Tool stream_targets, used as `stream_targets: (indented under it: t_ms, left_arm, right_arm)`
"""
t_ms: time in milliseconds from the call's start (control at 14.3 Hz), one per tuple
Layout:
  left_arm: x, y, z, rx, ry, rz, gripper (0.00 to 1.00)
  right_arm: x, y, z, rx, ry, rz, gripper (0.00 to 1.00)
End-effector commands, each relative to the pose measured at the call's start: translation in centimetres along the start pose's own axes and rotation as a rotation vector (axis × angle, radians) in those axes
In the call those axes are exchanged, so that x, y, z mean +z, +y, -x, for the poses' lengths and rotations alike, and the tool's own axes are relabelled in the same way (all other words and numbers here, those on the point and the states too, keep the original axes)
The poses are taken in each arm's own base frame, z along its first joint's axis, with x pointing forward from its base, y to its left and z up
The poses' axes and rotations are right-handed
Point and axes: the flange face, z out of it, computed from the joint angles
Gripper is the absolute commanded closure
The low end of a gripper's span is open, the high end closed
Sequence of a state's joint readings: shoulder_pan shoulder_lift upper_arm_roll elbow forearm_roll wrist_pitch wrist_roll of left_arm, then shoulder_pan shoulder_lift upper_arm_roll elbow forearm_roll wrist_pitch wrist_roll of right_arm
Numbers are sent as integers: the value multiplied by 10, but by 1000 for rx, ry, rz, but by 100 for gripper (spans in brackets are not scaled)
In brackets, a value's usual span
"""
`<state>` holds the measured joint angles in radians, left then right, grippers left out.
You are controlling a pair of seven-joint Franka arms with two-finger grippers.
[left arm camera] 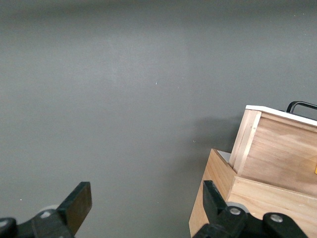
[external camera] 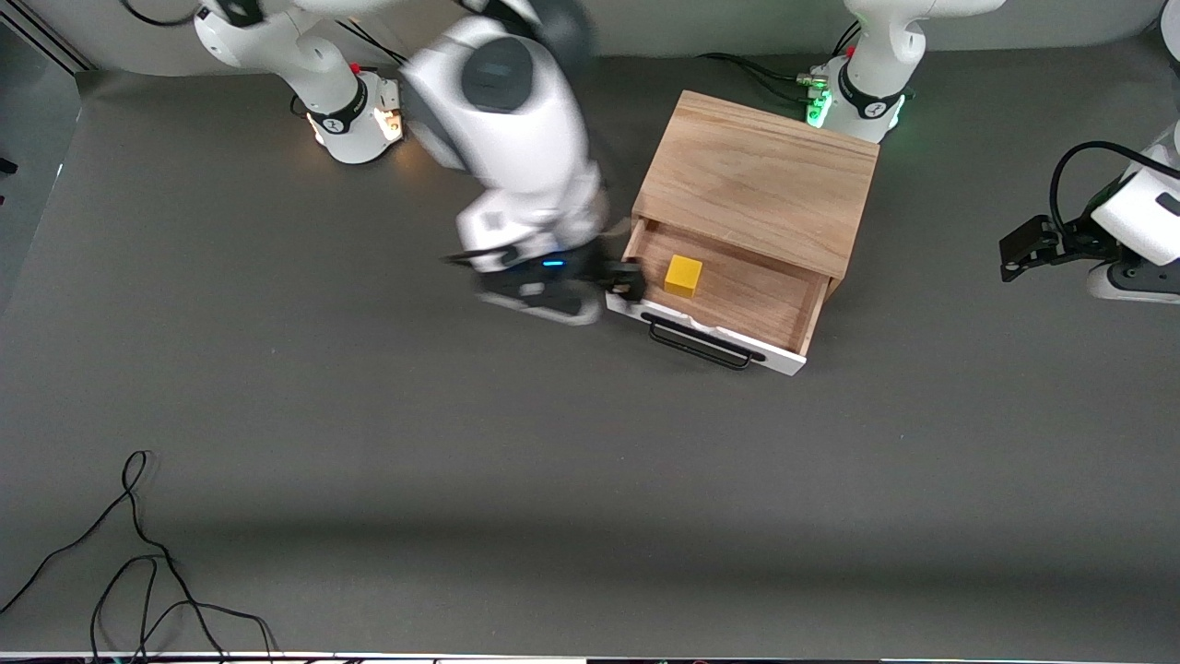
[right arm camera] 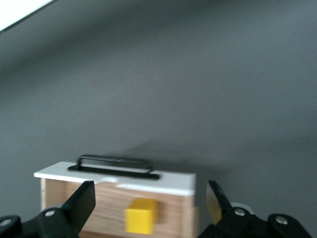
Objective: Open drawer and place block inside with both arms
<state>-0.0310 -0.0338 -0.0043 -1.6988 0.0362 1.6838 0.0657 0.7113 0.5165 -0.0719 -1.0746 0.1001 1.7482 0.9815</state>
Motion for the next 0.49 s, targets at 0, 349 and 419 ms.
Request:
stream_targets:
  t_ms: [0, 349, 419]
  left_arm:
    - [-9, 1, 0, 2, 3, 1, 0]
    - [-16, 1, -7, -5, 20, 9, 0]
    - [-17, -1, -9, -8, 23, 10, 0]
  right_arm:
    - [-45, 104, -51, -154, -66, -5, 0]
    - [-103, 290, -148, -136, 5, 9, 0]
    - [-110, 320, -156, -133, 11, 15, 0]
